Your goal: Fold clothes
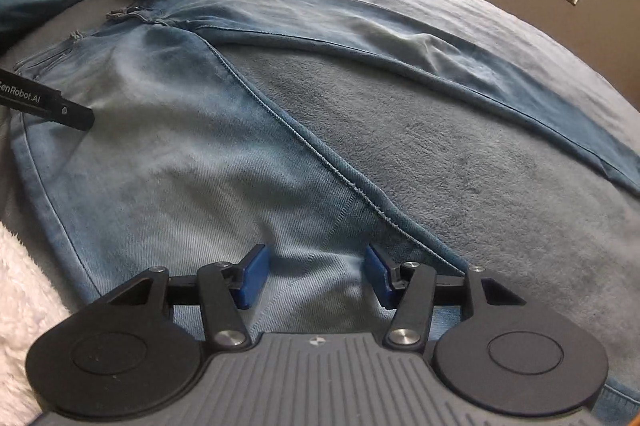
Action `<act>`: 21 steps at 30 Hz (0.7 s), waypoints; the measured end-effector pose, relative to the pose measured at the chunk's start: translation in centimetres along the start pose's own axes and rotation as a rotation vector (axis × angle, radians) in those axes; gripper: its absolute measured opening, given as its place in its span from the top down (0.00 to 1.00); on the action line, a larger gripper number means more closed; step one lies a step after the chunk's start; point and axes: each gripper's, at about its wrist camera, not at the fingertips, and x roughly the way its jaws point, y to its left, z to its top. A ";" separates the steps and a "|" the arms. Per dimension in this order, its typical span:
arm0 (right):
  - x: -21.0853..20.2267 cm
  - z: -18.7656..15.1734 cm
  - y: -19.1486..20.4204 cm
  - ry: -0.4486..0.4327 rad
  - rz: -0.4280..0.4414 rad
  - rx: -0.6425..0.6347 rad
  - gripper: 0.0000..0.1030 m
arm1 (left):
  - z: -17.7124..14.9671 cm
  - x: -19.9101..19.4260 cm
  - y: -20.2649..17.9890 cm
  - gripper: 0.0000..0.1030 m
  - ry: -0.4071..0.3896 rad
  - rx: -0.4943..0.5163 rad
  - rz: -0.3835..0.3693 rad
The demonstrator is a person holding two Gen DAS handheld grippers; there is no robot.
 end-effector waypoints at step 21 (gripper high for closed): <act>0.2 0.0 -0.2 0.004 0.003 0.034 0.45 | 0.0 -0.2 -0.3 0.33 0.010 0.018 0.037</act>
